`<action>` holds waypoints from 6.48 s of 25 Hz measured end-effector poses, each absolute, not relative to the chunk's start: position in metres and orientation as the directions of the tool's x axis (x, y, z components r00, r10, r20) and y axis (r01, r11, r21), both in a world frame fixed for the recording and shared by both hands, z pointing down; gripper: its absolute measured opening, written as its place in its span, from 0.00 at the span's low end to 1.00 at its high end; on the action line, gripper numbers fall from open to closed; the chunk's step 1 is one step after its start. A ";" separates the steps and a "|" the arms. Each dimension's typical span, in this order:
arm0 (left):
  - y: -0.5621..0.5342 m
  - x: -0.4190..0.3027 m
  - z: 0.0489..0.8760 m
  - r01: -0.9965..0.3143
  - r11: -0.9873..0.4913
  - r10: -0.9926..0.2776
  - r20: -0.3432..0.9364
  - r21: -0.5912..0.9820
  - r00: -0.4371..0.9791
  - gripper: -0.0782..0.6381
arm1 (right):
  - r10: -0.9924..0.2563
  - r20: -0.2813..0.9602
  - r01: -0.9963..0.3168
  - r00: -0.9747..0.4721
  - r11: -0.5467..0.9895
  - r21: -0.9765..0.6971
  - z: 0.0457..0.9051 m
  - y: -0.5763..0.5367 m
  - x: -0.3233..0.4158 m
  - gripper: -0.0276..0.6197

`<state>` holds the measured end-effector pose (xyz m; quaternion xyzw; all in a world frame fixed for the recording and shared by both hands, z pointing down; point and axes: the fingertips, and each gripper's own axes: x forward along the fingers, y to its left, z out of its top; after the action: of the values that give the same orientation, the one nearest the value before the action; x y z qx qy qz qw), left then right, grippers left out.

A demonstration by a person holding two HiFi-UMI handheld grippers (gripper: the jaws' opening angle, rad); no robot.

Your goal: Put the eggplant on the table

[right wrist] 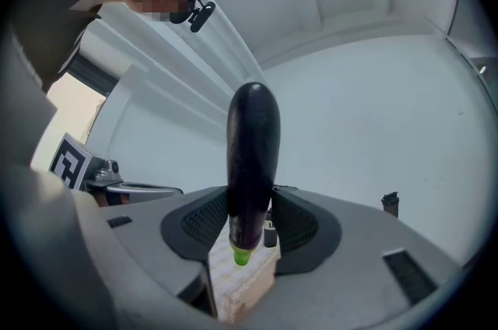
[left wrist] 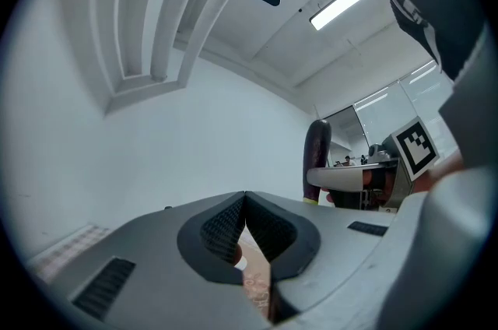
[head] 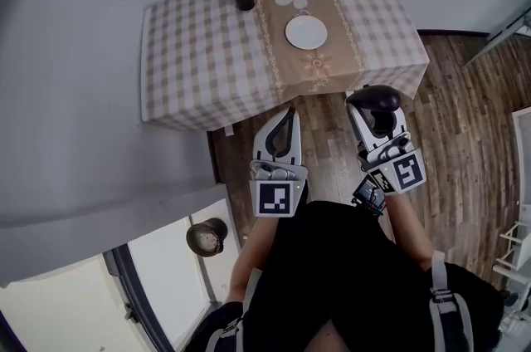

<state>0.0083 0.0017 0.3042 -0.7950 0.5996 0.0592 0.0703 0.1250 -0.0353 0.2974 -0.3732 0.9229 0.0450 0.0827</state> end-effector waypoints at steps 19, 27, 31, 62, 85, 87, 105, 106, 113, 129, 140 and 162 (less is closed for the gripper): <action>-0.128 -0.078 0.293 -0.945 -0.328 -0.921 -0.221 -0.005 0.321 0.09 | -0.743 -0.170 -0.761 -0.647 0.643 0.089 0.266 -0.177 0.039 0.32; -0.147 -0.083 0.304 -0.944 -0.329 -0.925 -0.200 -0.003 0.323 0.09 | -0.755 -0.164 -0.772 -0.635 0.631 0.080 0.271 -0.213 0.033 0.32; -0.157 -0.085 0.311 -0.945 -0.324 -0.928 -0.182 -0.035 0.325 0.09 | -0.751 -0.148 -0.765 -0.644 0.638 0.090 0.282 -0.231 0.030 0.32; -0.229 -0.097 0.349 -0.966 -0.253 -0.961 -0.099 -0.051 0.257 0.09 | -0.651 0.357 -0.704 -0.670 0.710 -0.027 0.439 -0.356 0.024 0.32; -0.254 -0.099 0.365 -0.973 -0.227 -0.971 -0.067 -0.050 0.230 0.09 | -0.474 0.636 -0.728 -0.609 0.652 -0.211 0.560 -0.391 0.025 0.32; -0.255 -0.098 0.366 -0.972 -0.230 -0.970 -0.063 -0.054 0.233 0.09 | -0.459 0.654 -0.731 -0.601 0.646 -0.219 0.568 -0.390 0.025 0.32; -0.270 -0.101 0.386 -0.974 -0.223 -0.974 -0.023 -0.043 0.224 0.09 | -0.422 0.709 -0.757 -0.565 0.607 -0.241 0.619 -0.398 0.026 0.32; -0.271 -0.101 0.387 -0.974 -0.223 -0.974 -0.025 -0.042 0.224 0.09 | -0.422 0.709 -0.758 -0.565 0.605 -0.244 0.620 -0.398 0.025 0.32; -0.274 -0.103 0.390 -0.976 -0.215 -0.976 -0.019 -0.021 0.215 0.09 | -0.414 0.729 -0.770 -0.545 0.590 -0.241 0.633 -0.399 0.029 0.30; -0.275 -0.117 0.385 -0.976 -0.215 -0.976 -0.020 0.012 0.215 0.09 | -0.396 0.760 -0.780 -0.515 0.585 -0.224 0.634 -0.397 0.020 0.30; -0.275 -0.119 0.379 -0.975 -0.221 -0.975 -0.019 0.018 0.220 0.09 | -0.394 0.774 -0.789 -0.495 0.577 -0.211 0.628 -0.394 0.020 0.30; -0.274 -0.121 0.390 -0.976 -0.218 -0.976 -0.014 -0.002 0.218 0.09 | -0.422 0.780 -0.802 -0.462 0.575 -0.164 0.643 -0.397 0.024 0.31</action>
<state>-0.1212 -0.2743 0.3896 -0.7803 0.6254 0.0050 0.0052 0.0237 -0.3966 0.6427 -0.3765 0.8124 -0.2661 -0.3569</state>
